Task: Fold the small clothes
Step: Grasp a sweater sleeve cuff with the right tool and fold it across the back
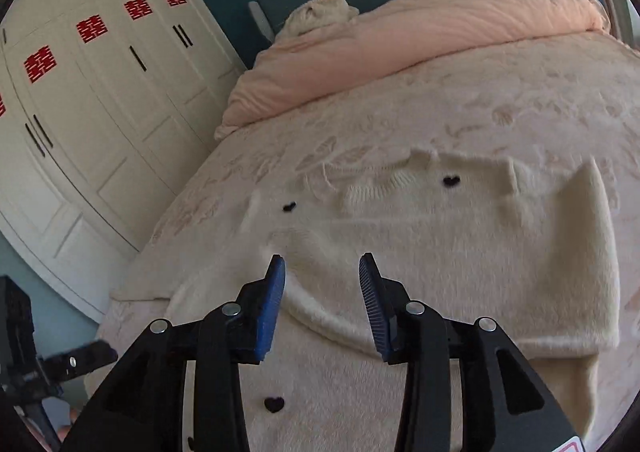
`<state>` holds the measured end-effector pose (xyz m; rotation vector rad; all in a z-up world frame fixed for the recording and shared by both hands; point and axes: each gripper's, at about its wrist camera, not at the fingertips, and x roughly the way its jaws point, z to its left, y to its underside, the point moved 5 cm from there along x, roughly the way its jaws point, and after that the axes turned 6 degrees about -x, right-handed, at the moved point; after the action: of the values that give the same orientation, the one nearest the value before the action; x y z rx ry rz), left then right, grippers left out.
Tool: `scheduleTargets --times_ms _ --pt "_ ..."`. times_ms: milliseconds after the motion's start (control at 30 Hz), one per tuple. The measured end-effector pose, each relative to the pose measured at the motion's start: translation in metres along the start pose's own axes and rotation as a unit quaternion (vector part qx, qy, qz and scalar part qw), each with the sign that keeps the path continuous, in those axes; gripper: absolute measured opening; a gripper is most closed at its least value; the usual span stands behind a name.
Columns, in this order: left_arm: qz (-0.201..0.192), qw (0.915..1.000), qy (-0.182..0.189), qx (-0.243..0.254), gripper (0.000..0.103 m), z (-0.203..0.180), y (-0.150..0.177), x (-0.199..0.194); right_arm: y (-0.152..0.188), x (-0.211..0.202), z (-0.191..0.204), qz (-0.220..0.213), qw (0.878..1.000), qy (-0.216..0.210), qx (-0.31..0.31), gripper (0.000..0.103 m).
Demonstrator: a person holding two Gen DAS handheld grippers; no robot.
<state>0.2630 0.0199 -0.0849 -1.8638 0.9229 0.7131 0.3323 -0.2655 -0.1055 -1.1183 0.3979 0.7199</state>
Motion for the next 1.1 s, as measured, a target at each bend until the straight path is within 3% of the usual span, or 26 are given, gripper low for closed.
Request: scheduleTargets --times_ms 67,200,267,367,467,533,567,600,633,667,767,833,933,1000,1067,1100 --pt "0.022 0.9989 0.034 -0.023 0.098 -0.006 -0.012 0.022 0.025 -0.013 -0.018 0.001 0.999 0.009 0.045 0.051" --pt "0.083 0.992 0.054 -0.078 0.098 -0.02 -0.029 0.089 0.062 -0.052 -0.074 -0.007 0.99 0.044 0.136 0.055" --pt "0.107 0.9845 0.076 -0.116 0.098 -0.028 -0.032 0.122 0.07 -0.063 -0.103 -0.011 0.981 0.052 0.185 0.055" --pt "0.12 0.9735 0.084 -0.175 0.098 -0.034 -0.035 0.161 0.074 -0.067 -0.134 -0.024 0.968 0.054 0.242 0.056" --pt "0.113 0.9694 0.06 -0.21 0.086 -0.038 -0.04 0.18 0.073 -0.057 -0.153 -0.032 0.957 0.054 0.282 0.062" --pt "0.11 0.9731 0.051 -0.196 0.048 -0.047 -0.046 0.182 0.069 -0.049 -0.157 -0.038 0.955 0.058 0.289 0.063" --pt "0.108 0.9762 0.04 -0.184 0.037 -0.049 -0.05 0.183 0.064 -0.046 -0.157 -0.04 0.955 0.06 0.287 0.058" --pt "0.1 0.9788 0.039 -0.175 0.016 -0.052 -0.056 0.18 0.057 -0.045 -0.154 -0.048 0.957 0.057 0.281 0.044" --pt "0.087 0.9804 0.055 -0.168 0.007 -0.055 -0.064 0.173 0.048 -0.047 -0.147 -0.061 0.959 0.04 0.273 0.008" --pt "0.072 0.9792 0.093 -0.166 0.007 -0.06 -0.073 0.163 0.038 -0.054 -0.14 -0.076 0.961 0.029 0.263 0.009" --pt "0.01 0.9849 0.118 -0.127 0.007 -0.064 -0.098 0.128 0.017 -0.08 -0.121 -0.133 0.968 0.025 0.21 0.008" --pt "-0.005 0.9897 0.104 -0.099 0.007 -0.062 -0.1 0.123 0.027 -0.069 -0.128 -0.105 0.975 0.06 0.185 0.008" --pt "0.032 0.9942 0.045 -0.092 0.007 -0.035 -0.084 0.163 0.072 -0.02 -0.162 0.008 0.969 0.094 0.229 0.007" --pt "0.062 0.9931 0.013 -0.099 0.007 -0.016 -0.066 0.186 0.067 -0.032 -0.153 -0.022 0.972 0.09 0.216 0.007" --pt "0.043 0.9942 0.024 -0.096 0.007 -0.013 -0.061 0.183 0.055 -0.044 -0.14 -0.053 0.978 0.083 0.186 0.007" --pt "0.042 0.9945 0.024 -0.093 0.007 -0.012 -0.058 0.181 0.057 -0.04 -0.141 -0.039 0.98 0.104 0.168 0.007"
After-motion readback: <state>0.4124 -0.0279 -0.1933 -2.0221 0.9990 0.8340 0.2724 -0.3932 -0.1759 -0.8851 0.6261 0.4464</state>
